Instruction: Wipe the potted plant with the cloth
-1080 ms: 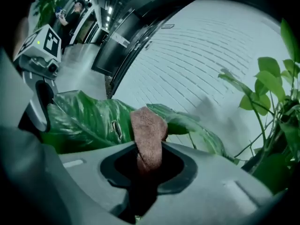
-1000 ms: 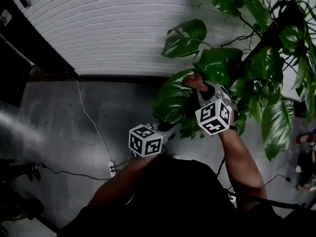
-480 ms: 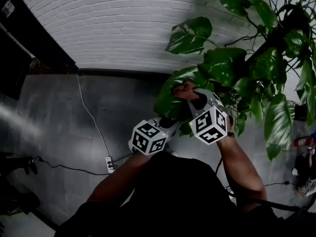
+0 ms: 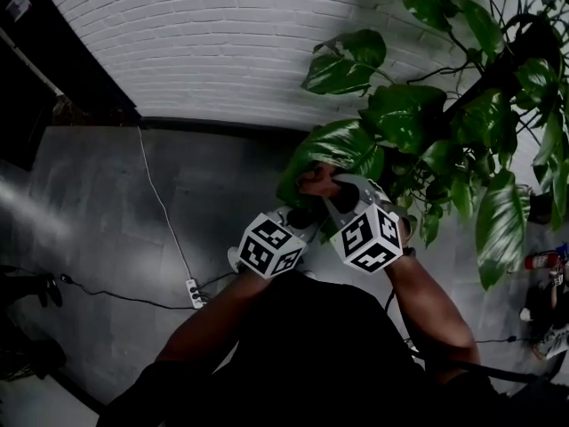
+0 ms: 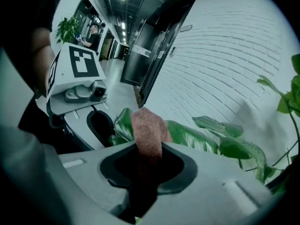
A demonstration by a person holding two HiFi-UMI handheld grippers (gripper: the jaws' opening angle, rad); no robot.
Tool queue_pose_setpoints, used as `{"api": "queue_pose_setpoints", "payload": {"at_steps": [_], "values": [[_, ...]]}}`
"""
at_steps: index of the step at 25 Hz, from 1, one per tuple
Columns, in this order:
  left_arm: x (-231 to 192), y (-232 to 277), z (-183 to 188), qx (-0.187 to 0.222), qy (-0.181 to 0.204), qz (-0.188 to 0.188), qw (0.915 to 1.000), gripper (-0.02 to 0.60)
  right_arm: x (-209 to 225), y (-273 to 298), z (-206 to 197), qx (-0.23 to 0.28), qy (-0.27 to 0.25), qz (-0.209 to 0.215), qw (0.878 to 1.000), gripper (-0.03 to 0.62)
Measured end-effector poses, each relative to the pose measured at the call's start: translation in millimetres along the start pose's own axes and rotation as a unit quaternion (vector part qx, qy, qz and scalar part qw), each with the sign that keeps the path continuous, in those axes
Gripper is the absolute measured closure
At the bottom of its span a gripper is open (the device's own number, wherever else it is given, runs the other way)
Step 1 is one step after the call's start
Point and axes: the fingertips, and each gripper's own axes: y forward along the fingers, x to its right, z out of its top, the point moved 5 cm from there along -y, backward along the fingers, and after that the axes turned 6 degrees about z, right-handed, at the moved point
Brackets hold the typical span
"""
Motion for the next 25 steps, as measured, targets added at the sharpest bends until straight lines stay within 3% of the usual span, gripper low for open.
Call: {"api": "queue_pose_setpoints", "payload": {"at_steps": [14, 20, 22, 25], "values": [[3.0, 0.3, 2.8, -0.004, 0.026, 0.003, 0.9997, 0.563, -27.0, -4.4, 17.8, 0.03, 0.012, 0.051, 0.998, 0.525], [0.3, 1.0, 1.5, -0.004, 0.024, 0.003, 0.9997, 0.563, -33.3, -5.6, 21.4, 0.045, 0.034, 0.098, 0.994, 0.525], [-1.5, 1.6, 1.8, -0.001, 0.019, 0.003, 0.9998, 0.563, -28.2, -10.4, 24.8, 0.056, 0.039, 0.094, 0.993, 0.525], [-2.5, 2.0, 3.2, 0.003, 0.018, 0.001, 0.9998, 0.563, -4.8, -21.7, 33.2, 0.075, 0.032, 0.042, 0.996, 0.525]]}}
